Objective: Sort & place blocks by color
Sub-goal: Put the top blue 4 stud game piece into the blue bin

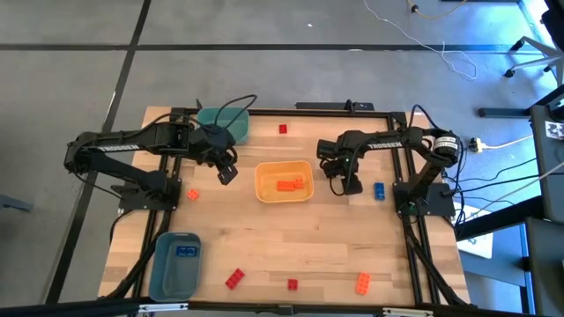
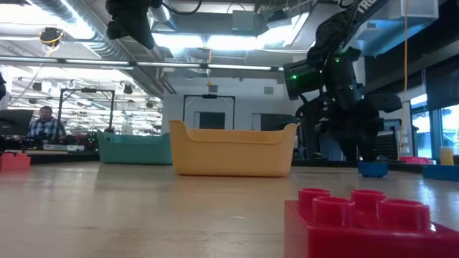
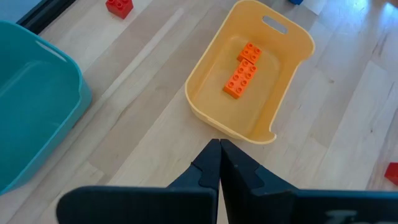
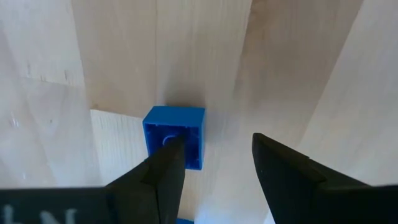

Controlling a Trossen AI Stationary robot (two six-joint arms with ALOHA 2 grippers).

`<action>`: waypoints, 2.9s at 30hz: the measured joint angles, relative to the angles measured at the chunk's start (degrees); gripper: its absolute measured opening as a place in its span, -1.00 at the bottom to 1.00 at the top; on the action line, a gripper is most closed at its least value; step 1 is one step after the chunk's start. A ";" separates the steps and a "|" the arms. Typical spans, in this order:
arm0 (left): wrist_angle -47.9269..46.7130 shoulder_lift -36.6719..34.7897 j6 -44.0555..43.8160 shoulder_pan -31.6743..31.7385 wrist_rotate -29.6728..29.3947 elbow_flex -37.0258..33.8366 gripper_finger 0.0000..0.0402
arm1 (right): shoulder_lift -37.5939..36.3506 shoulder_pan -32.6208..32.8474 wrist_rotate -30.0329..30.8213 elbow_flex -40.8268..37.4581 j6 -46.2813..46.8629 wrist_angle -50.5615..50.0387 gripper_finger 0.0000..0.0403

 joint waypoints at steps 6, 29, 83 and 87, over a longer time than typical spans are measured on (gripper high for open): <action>0.00 0.00 0.00 0.00 0.00 0.00 -1.00 | 0.00 0.00 0.02 -0.02 -0.02 1.98 -0.08; -0.02 -0.01 -0.04 0.00 0.00 0.00 -1.00 | 0.02 0.00 0.01 -3.56 -0.28 8.36 -0.08; -0.02 0.00 9.35 0.64 1.50 0.00 -0.92 | -0.13 3.53 10.63 35.25 6.43 -5.43 -1.00; -0.01 -0.01 9.33 2.11 1.51 0.00 -0.76 | -0.17 4.17 10.64 36.39 6.47 -4.40 -1.00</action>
